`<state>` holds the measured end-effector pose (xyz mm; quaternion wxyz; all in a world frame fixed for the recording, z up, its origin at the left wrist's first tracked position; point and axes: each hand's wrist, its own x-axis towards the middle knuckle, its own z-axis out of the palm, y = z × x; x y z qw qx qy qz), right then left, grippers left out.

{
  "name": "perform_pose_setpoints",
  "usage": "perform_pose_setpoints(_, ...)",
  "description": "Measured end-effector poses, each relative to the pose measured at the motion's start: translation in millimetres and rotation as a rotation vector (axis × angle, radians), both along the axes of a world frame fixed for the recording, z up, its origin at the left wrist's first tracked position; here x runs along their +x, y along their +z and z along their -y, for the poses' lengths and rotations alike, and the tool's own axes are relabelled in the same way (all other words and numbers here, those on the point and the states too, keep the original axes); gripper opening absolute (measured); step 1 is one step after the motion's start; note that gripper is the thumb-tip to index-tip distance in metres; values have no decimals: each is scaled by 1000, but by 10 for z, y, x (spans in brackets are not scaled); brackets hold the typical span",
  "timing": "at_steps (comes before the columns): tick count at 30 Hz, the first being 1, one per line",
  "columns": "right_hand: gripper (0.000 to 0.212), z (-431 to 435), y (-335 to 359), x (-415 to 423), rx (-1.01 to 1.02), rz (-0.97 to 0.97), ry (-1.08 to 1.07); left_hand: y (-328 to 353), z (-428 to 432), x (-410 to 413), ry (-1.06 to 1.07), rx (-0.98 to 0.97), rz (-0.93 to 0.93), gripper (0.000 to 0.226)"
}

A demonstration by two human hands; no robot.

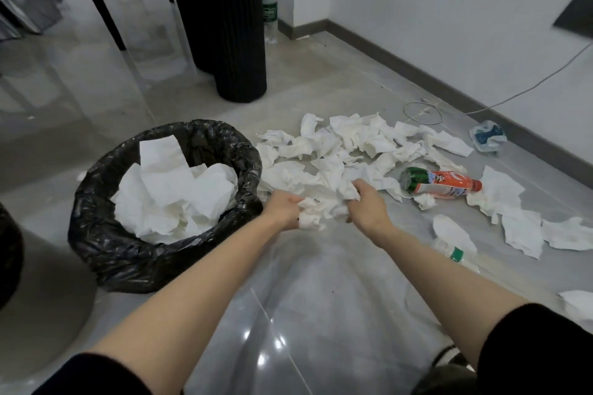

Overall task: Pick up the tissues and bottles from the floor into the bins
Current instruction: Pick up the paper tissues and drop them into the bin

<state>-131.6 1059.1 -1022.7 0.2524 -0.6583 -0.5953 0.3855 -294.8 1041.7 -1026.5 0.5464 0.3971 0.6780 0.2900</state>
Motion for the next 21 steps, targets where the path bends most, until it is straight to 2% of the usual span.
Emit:
perform_pose_setpoints(4, 29, -92, 470, -161, 26, -54, -87, 458, -28, -129, 74, 106, 54, 26)
perform_pose_setpoints(8, 21, -96, 886, -480, 9, -146, -58, 813, -36, -458, 236, 214, 87, 22)
perform_pose_setpoints(11, 18, -44, 1074, -790, -4, -221, 17, 996, 23, -832, 274, 313, -57, 32)
perform_pose_setpoints(16, 18, 107, 1272, -1333, 10, -202, 179, 1168, 318, -1417, 325, 460, -279, 41)
perform_pose_setpoints(18, 30, 170, 1314, -1498, 55, -144, 260, 1156, 425, -1570, 330, 498, -392, 44)
perform_pose_setpoints(21, 34, 220, 1275, -1715, 105, 7, 368, 1058, 501, -1697, 245, 515, -544, 41)
